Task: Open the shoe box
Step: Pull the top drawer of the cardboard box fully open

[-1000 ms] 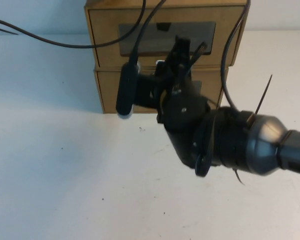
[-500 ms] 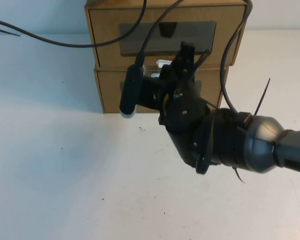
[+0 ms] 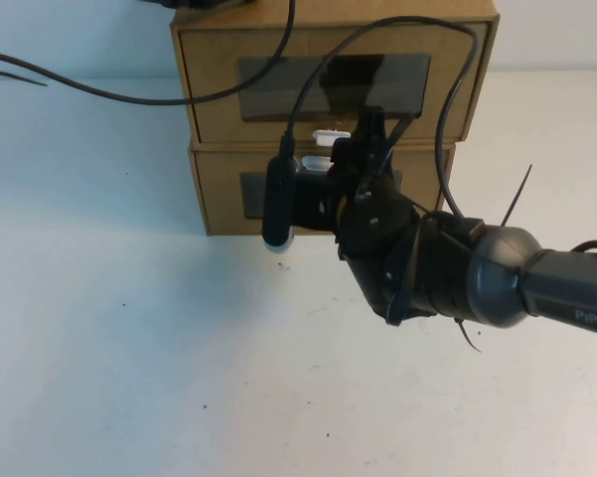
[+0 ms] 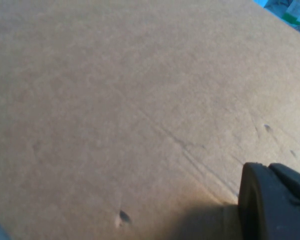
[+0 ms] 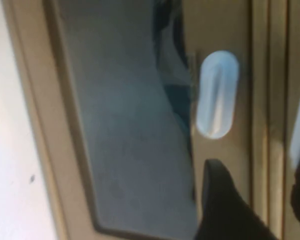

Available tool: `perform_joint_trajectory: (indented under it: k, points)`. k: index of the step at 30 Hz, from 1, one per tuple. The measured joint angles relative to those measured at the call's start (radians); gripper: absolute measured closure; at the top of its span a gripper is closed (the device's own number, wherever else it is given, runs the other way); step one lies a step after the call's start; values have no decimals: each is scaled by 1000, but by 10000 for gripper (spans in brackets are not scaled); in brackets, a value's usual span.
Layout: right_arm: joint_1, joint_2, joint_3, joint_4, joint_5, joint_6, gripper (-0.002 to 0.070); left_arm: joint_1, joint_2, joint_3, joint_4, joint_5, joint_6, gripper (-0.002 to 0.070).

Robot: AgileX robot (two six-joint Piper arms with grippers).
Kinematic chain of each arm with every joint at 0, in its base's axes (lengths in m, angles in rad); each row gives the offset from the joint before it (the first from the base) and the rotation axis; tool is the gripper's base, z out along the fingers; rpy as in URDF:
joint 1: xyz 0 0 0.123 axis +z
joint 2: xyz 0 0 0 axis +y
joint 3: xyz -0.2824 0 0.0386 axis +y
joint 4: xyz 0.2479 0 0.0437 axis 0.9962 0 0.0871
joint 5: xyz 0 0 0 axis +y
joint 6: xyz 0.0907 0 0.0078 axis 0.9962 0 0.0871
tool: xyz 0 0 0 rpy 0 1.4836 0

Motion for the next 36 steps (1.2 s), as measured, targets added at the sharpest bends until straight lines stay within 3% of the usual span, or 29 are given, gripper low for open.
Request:
perform_joint_trajectory:
  k: [12, 21, 36]
  points:
    - [-12, 12, -57, -4, -34, 13, 398, 0, 1, 0, -6, 0, 25, 680]
    - [-14, 12, -57, -4, -47, 13, 470, 0, 2, 0, -9, 0, 27, 680]
    - [-16, 13, -67, -7, -52, 17, 458, 0, 2, 0, -12, 0, 33, 680]
